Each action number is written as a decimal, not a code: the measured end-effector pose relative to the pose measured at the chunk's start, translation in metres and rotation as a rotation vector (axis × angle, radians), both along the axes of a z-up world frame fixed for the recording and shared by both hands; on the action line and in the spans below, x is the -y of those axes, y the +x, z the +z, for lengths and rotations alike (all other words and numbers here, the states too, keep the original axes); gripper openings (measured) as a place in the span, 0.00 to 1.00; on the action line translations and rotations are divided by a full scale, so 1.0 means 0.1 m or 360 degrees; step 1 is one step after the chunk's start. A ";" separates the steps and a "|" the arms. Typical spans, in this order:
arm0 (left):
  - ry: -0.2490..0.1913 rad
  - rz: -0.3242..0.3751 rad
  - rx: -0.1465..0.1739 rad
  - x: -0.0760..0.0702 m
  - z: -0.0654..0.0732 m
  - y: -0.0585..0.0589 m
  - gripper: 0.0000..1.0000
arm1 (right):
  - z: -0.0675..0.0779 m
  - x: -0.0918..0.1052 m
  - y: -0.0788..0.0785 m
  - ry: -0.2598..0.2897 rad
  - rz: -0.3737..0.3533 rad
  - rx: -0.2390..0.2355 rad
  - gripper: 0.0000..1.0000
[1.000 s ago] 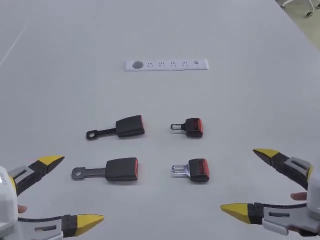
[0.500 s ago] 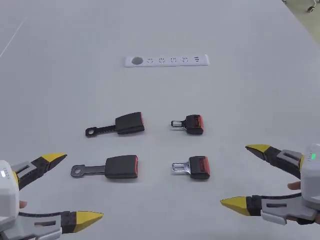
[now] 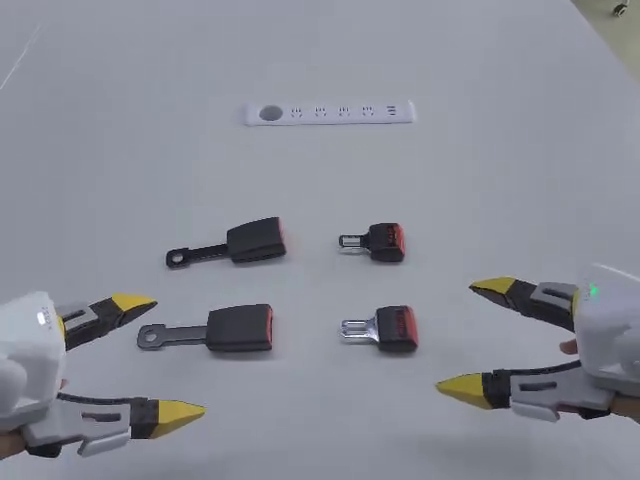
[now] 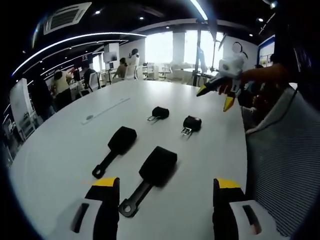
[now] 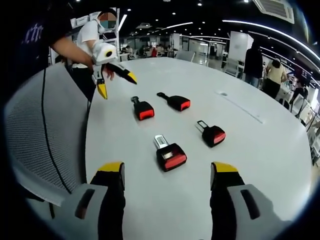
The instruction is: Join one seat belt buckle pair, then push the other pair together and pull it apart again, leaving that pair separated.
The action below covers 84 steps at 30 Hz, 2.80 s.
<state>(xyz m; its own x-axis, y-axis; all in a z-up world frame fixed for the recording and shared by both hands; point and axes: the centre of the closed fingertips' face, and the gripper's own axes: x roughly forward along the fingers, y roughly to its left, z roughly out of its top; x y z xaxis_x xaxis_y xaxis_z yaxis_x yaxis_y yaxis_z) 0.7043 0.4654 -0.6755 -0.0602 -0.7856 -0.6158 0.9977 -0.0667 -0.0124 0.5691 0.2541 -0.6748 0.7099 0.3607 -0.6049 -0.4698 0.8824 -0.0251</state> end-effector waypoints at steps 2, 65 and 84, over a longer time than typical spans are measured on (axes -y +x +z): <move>0.0016 -0.0035 0.0001 0.03 -0.02 0.02 0.76 | -0.01 0.00 0.02 -0.0007 0.0024 -0.0004 0.66; 0.0608 -0.0810 0.0084 0.40 -0.67 0.17 0.32 | -0.69 -0.15 0.41 -0.0323 0.0648 -0.0243 0.32; 0.0641 -0.0830 0.0077 0.39 -0.68 0.16 0.31 | -0.68 -0.22 0.44 -0.0344 0.0655 -0.0266 0.31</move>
<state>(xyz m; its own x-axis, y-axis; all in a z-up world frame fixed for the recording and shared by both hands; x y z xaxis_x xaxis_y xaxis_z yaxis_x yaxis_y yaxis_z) 0.7208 0.4259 -0.7433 -0.3354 -0.3686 -0.8670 0.8360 -0.5407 -0.0935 0.6128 0.2758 -0.7427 0.4218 0.4443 -0.7904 -0.7913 0.6059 -0.0816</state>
